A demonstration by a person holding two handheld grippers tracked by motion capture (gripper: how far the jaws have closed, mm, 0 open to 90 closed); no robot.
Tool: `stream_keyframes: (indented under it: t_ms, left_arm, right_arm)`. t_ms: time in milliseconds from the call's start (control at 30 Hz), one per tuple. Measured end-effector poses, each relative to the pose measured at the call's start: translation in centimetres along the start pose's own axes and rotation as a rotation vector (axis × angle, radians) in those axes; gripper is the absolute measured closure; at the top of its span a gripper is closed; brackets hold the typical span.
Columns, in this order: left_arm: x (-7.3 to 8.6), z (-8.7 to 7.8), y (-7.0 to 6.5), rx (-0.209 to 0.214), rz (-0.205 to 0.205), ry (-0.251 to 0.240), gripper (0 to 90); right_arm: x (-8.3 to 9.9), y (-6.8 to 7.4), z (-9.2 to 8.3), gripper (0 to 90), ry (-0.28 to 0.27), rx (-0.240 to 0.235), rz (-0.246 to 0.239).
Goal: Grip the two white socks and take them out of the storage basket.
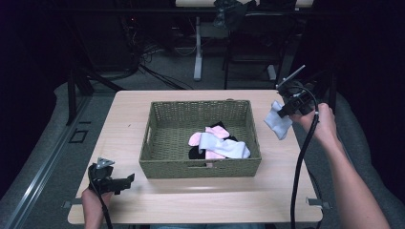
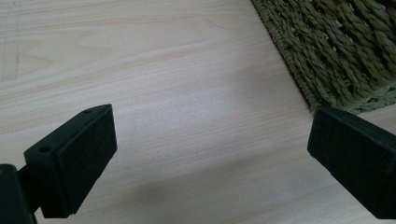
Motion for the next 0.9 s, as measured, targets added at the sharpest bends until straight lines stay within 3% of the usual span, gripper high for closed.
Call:
stream_keyframes:
  t_ms: [333,467,533,867,900]
  left_arm:
    - [0.0,0.0,0.0,0.000,-0.001,-0.001,1.4]
    - [0.0,0.0,0.0,0.001,0.000,0.000,1.4]
    - [0.0,0.0,0.0,0.001,0.000,-0.001,1.4]
    - [0.0,0.0,0.0,0.000,0.001,-0.001,1.4]
    - [0.0,0.0,0.0,0.000,0.001,0.000,1.4]
  right_arm:
    - [1.6,0.4,3.4,79.0,0.056,-0.037,0.036]
    - [2.1,0.9,4.7,79.0,0.078,-0.054,0.031]
    - [2.4,1.3,5.4,79.0,0.073,-0.057,0.055]
    - [3.5,2.6,8.3,79.0,0.142,-0.102,0.037]
    - [3.7,2.9,8.7,79.0,0.133,-0.103,0.059]
Point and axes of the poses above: each handheld gripper's, and its own axes: z roughly forward along the jaws, x roughly out of its underside, y roughly to its left, the point moved 1 cm from there along z, roughly forward along the jaws, and after that the axes turned 14 degrees about x, right-handed, at the moved point
